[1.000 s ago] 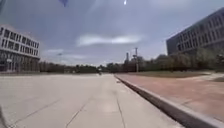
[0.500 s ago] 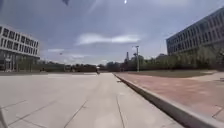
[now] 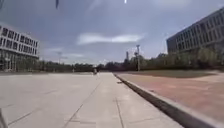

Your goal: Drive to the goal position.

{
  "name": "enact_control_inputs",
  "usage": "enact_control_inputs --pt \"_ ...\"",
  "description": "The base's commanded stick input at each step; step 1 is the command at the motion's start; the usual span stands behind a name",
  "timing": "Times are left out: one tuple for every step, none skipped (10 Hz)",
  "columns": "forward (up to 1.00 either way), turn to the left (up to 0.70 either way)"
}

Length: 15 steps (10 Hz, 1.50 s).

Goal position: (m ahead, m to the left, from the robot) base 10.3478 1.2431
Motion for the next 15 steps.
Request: enact_control_inputs --pt "1.00 0.03" --pt "1.00 0.03" --pt "1.00 0.03" --pt "1.00 0.03" --pt "1.00 0.04" --pt "1.00 0.08" --pt "1.00 0.20" --pt "1.00 0.37" --pt "1.00 0.23" --pt "1.00 0.08" --pt "1.00 0.02" --pt "1.00 0.02" --pt "1.00 0.02" --pt "1.00 0.01" --pt "1.00 0.00"
